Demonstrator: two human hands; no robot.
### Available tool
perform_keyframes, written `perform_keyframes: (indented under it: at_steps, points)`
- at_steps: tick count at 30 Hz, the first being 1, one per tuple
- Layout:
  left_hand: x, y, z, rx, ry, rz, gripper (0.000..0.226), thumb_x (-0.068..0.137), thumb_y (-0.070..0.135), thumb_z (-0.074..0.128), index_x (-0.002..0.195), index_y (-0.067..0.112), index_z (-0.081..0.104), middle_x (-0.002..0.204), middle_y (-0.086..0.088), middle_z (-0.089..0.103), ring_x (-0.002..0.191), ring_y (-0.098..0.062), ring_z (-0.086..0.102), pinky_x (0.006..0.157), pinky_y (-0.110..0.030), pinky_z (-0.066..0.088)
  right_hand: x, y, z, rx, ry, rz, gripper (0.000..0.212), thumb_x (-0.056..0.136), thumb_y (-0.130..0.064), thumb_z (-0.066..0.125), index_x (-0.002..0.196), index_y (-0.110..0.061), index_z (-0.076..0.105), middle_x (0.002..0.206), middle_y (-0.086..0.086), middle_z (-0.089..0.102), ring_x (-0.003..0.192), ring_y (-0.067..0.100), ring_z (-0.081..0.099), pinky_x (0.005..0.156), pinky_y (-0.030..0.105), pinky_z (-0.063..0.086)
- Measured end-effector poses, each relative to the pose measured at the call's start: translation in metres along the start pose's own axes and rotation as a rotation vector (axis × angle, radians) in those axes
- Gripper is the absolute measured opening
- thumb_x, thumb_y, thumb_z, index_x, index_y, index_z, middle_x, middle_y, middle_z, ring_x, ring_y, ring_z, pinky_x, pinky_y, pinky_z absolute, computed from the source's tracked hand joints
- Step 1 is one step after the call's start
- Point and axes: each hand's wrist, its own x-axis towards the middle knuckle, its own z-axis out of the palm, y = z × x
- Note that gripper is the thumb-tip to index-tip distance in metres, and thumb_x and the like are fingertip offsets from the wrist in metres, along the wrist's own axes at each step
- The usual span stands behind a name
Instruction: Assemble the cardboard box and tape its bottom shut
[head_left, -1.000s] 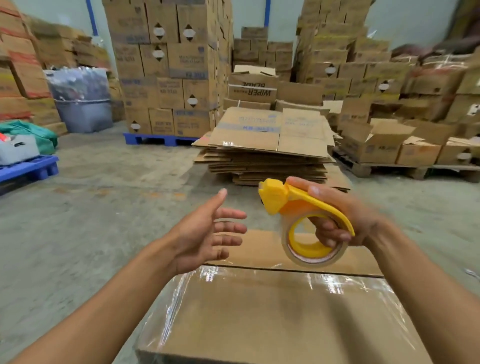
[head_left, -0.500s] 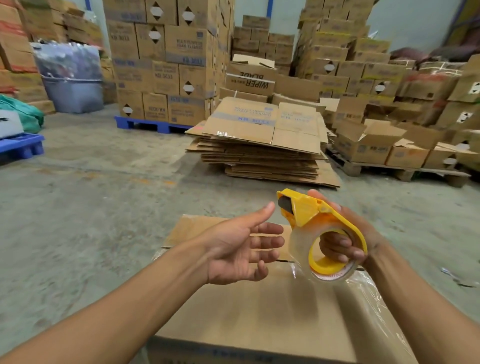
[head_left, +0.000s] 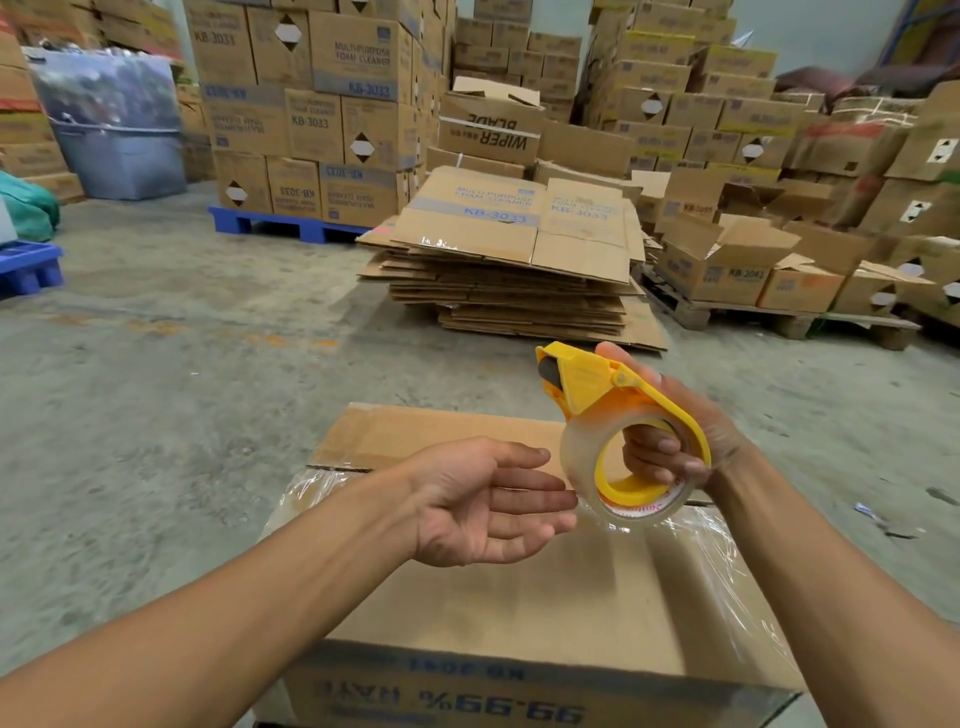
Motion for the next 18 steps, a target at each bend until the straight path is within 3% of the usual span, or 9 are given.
perform_keyframes:
  at_steps: [4, 11, 15, 18]
  points:
    - [0.004, -0.004, 0.002, -0.039, -0.003, -0.003, 0.023, 0.09, 0.015, 0.064, 0.107, -0.001, 0.068, 0.102, -0.015, 0.076, 0.076, -0.024, 0.075, 0.062, -0.029, 0.061, -0.002, 0.001, 0.006, -0.15, 0.086, -0.013, 0.033, 0.093, -0.042, 0.059, 0.123, -0.031, 0.069, 0.051, -0.001, 0.065, 0.034, 0.005, 0.059, 0.044, 0.022, 0.051]
    - [0.004, -0.005, 0.002, -0.109, 0.011, 0.045, 0.008, 0.088, 0.005, 0.065, 0.095, 0.003, 0.068, 0.088, -0.016, 0.075, 0.066, -0.024, 0.073, 0.063, -0.037, 0.062, 0.0, -0.001, 0.008, -0.122, 0.18, -0.045, 0.044, 0.086, -0.041, 0.069, 0.128, -0.031, 0.064, 0.045, 0.002, 0.058, 0.028, 0.007, 0.054, 0.038, 0.022, 0.049]
    - [0.007, -0.01, 0.005, -0.173, 0.004, 0.047, 0.002, 0.086, 0.002, 0.066, 0.085, 0.003, 0.067, 0.081, -0.014, 0.071, 0.068, -0.022, 0.069, 0.072, -0.044, 0.06, 0.002, -0.001, 0.011, -0.151, 0.161, -0.042, 0.032, 0.087, -0.043, 0.066, 0.114, -0.029, 0.072, 0.046, 0.0, 0.059, 0.028, 0.005, 0.054, 0.039, 0.022, 0.047]
    - [0.01, -0.015, 0.007, -0.202, -0.019, 0.043, 0.016, 0.085, -0.001, 0.067, 0.07, 0.0, 0.072, 0.075, -0.012, 0.069, 0.069, -0.019, 0.066, 0.076, -0.048, 0.058, 0.001, -0.002, 0.015, -0.211, 0.13, -0.035, 0.025, 0.087, -0.047, 0.062, 0.094, -0.03, 0.079, 0.047, -0.004, 0.061, 0.03, 0.002, 0.054, 0.041, 0.02, 0.047]
